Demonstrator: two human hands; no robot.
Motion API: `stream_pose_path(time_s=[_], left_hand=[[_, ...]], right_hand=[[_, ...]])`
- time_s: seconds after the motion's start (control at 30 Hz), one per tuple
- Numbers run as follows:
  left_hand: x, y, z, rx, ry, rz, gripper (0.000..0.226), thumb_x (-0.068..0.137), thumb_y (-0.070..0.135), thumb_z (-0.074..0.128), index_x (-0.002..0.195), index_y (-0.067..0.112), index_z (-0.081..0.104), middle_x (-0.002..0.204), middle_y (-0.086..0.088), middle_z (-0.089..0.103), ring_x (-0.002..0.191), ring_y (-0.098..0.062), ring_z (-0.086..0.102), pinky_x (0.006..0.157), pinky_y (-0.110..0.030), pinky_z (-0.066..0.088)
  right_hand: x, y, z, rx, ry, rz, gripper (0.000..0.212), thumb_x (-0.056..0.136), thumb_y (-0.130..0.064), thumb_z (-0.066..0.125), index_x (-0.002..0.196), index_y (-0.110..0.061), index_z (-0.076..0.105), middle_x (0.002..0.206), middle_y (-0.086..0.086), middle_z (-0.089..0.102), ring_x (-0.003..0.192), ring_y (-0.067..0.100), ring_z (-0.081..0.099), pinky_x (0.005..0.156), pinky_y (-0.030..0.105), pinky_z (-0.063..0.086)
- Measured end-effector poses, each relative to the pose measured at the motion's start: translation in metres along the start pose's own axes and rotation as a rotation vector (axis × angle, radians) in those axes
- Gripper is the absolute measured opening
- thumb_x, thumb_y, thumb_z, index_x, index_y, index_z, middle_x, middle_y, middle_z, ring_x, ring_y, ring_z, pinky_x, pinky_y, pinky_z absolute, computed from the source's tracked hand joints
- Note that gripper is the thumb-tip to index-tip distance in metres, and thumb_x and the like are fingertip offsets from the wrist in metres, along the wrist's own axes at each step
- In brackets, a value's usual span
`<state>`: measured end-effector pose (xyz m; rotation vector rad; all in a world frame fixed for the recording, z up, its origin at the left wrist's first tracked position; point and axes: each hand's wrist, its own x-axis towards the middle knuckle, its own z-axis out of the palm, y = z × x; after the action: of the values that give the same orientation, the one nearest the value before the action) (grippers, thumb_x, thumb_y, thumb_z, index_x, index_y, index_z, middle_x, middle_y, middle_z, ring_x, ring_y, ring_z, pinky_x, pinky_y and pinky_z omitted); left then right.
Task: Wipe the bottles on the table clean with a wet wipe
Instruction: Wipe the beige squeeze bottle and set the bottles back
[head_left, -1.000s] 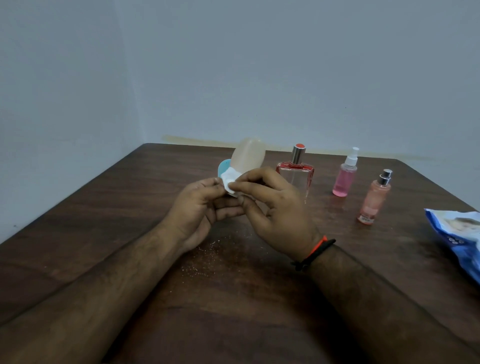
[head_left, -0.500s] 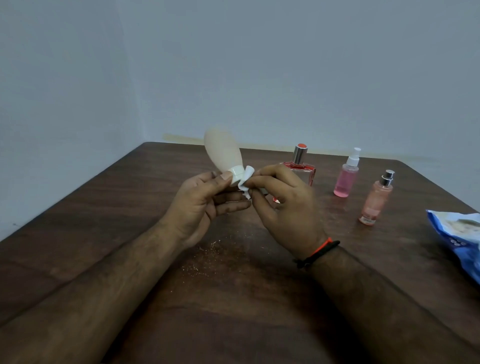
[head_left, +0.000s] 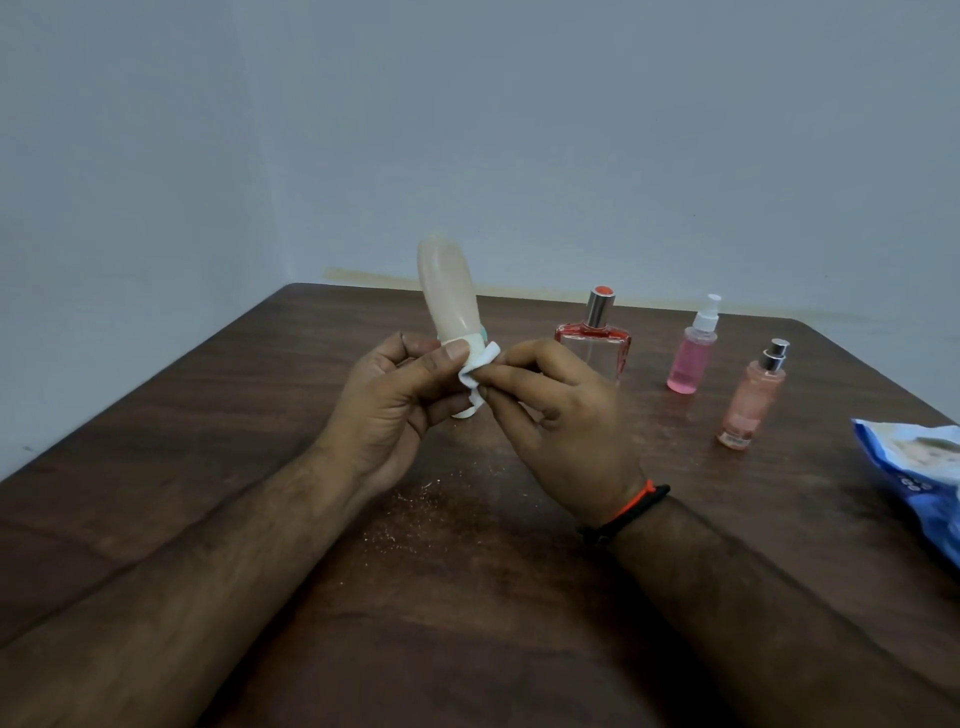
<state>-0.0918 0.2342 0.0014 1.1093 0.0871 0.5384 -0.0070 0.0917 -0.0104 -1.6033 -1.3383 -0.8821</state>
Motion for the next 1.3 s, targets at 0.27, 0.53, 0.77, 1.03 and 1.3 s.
stream_pose_path(time_s=[0.27, 0.53, 0.77, 1.03, 1.3], left_hand=[[-0.002, -0.002, 0.003, -0.07, -0.064, -0.075, 0.018, 0.077, 0.016, 0.069, 0.088, 0.008, 0.056, 0.09, -0.011, 0.074, 0.082, -0.019, 0.072, 0.073, -0.031, 0.061], [-0.001, 0.002, 0.002, -0.067, -0.04, -0.049, 0.017, 0.076, 0.012, 0.068, 0.08, 0.011, 0.052, 0.102, -0.018, 0.073, 0.085, -0.025, 0.074, 0.068, -0.035, 0.061], [-0.003, -0.002, 0.001, 0.089, -0.079, -0.023, 0.025, 0.073, 0.002, 0.071, 0.093, 0.005, 0.056, 0.097, -0.02, 0.074, 0.09, -0.033, 0.073, 0.086, -0.05, 0.058], [0.0, -0.004, -0.002, 0.105, -0.108, -0.041, 0.022, 0.078, 0.003, 0.067, 0.097, 0.001, 0.057, 0.09, -0.018, 0.072, 0.083, -0.026, 0.073, 0.082, -0.047, 0.061], [0.0, -0.003, -0.005, 0.111, -0.318, -0.167, 0.036, 0.092, 0.003, 0.056, 0.126, -0.006, 0.045, 0.112, -0.032, 0.066, 0.093, -0.037, 0.071, 0.084, -0.045, 0.058]], right_hand=[[-0.004, -0.006, 0.011, -0.061, -0.041, -0.059, 0.019, 0.087, -0.003, 0.069, 0.105, -0.004, 0.075, 0.089, 0.009, 0.066, 0.082, 0.021, 0.063, 0.074, 0.033, 0.054], [-0.001, 0.002, 0.008, -0.118, 0.078, 0.077, 0.011, 0.083, -0.003, 0.075, 0.093, -0.006, 0.077, 0.085, 0.005, 0.067, 0.077, 0.015, 0.063, 0.071, 0.021, 0.052], [0.004, 0.008, -0.008, 0.006, 0.135, 0.168, 0.01, 0.085, -0.003, 0.072, 0.094, -0.008, 0.076, 0.091, 0.003, 0.07, 0.083, 0.01, 0.064, 0.073, 0.021, 0.053], [0.003, 0.004, -0.007, 0.102, 0.085, 0.11, 0.013, 0.085, -0.002, 0.073, 0.098, -0.005, 0.076, 0.094, 0.005, 0.069, 0.088, 0.011, 0.065, 0.079, 0.016, 0.051], [0.003, 0.016, -0.008, 0.141, 0.192, 0.282, 0.016, 0.089, -0.004, 0.068, 0.104, -0.009, 0.073, 0.098, 0.002, 0.067, 0.091, 0.007, 0.062, 0.075, 0.02, 0.052]])
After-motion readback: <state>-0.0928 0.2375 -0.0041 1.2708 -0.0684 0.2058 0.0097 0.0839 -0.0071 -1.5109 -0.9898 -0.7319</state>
